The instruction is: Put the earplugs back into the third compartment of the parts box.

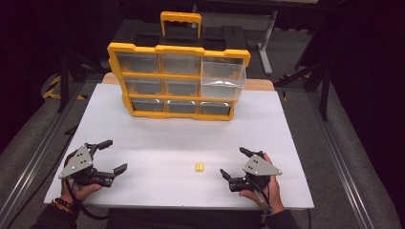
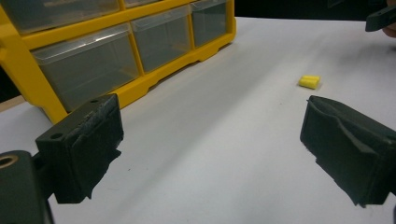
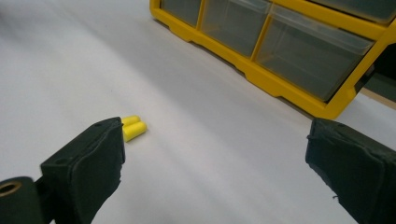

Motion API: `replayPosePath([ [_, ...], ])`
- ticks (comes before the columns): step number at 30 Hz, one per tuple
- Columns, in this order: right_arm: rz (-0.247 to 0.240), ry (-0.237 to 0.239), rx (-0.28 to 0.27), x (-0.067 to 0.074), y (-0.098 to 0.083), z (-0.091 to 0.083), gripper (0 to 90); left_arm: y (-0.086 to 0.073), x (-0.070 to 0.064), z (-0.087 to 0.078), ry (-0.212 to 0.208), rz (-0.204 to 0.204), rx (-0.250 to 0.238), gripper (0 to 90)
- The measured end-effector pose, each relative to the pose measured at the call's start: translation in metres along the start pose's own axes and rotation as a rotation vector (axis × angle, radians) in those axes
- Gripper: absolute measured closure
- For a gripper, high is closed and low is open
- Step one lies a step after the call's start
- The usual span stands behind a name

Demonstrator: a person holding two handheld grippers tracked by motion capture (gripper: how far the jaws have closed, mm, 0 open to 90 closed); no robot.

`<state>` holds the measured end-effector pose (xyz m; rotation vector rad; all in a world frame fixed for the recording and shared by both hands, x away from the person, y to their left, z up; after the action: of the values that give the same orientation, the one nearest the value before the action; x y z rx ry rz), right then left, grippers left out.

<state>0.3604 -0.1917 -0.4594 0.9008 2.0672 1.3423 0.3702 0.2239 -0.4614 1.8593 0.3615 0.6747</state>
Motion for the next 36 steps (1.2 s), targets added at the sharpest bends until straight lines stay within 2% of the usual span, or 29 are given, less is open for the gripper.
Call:
replayPosePath([
  [5, 0.037, 0.041, 0.070, -0.005, -0.005, 0.008, 7.8, -0.003, -0.003, 0.003, -0.005, 0.002, 0.015, 6.0],
  [7, 0.035, 0.051, 0.080, -0.006, -0.005, 0.009, 9.5, -0.002, -0.004, 0.004, -0.012, 0.000, 0.010, 5.9],
  [8, 0.012, 0.096, 0.114, -0.003, -0.004, 0.012, 11.1, -0.003, -0.004, 0.004, -0.015, -0.002, 0.013, 5.9],
  [11, -0.043, 0.146, 0.179, 0.004, -0.001, 0.023, 13.1, -0.004, -0.005, 0.003, -0.024, -0.001, 0.016, 5.9],
  [14, -0.071, 0.208, 0.224, 0.013, 0.001, 0.037, 14.3, -0.004, -0.005, 0.005, -0.025, -0.007, 0.018, 5.9],
  [15, -0.071, 0.208, 0.224, 0.013, 0.001, 0.037, 14.3, -0.004, -0.005, 0.005, -0.025, -0.007, 0.018, 5.9],
  [17, -0.091, 0.233, 0.258, 0.015, 0.001, 0.048, 17.6, -0.005, -0.005, 0.006, -0.029, 0.001, 0.028, 5.9],
  [19, -0.172, 0.240, 0.263, 0.018, 0.003, 0.056, 25.0, -0.004, -0.006, 0.006, -0.032, 0.005, 0.028, 6.0],
  [21, -0.199, 0.268, 0.275, 0.020, 0.004, 0.063, 26.6, -0.006, -0.006, 0.006, -0.039, 0.006, 0.036, 6.2],
  [24, -0.208, 0.335, 0.312, 0.024, 0.001, 0.073, 28.6, -0.007, -0.006, 0.005, -0.038, 0.006, 0.035, 6.2],
  [25, -0.208, 0.355, 0.333, 0.025, -0.001, 0.079, 32.2, -0.007, -0.005, 0.005, -0.039, 0.006, 0.036, 6.3],
  [29, -0.219, 0.379, 0.365, 0.025, -0.004, 0.085, 36.7, -0.007, -0.005, 0.005, -0.046, 0.006, 0.041, 6.4],
  [33, -0.187, 0.407, 0.375, 0.022, -0.005, 0.091, 43.3, -0.008, -0.005, 0.007, -0.057, 0.002, 0.046, 7.1],
  [36, -0.181, 0.440, 0.382, 0.023, -0.004, 0.093, 49.5, -0.008, -0.006, 0.008, -0.058, 0.008, 0.050, 7.2],
])
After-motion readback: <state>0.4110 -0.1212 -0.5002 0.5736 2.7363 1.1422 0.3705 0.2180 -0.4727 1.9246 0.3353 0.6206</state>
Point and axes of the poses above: each handheld gripper's, and its own axes: z roughly forward along the jaws, y roughly out of its top, x roughly to its left, the point moved 6 cm from there along z, roughly forward along the jaws, and after that the axes turned 10 degrees about z, right-handed, at the moved point
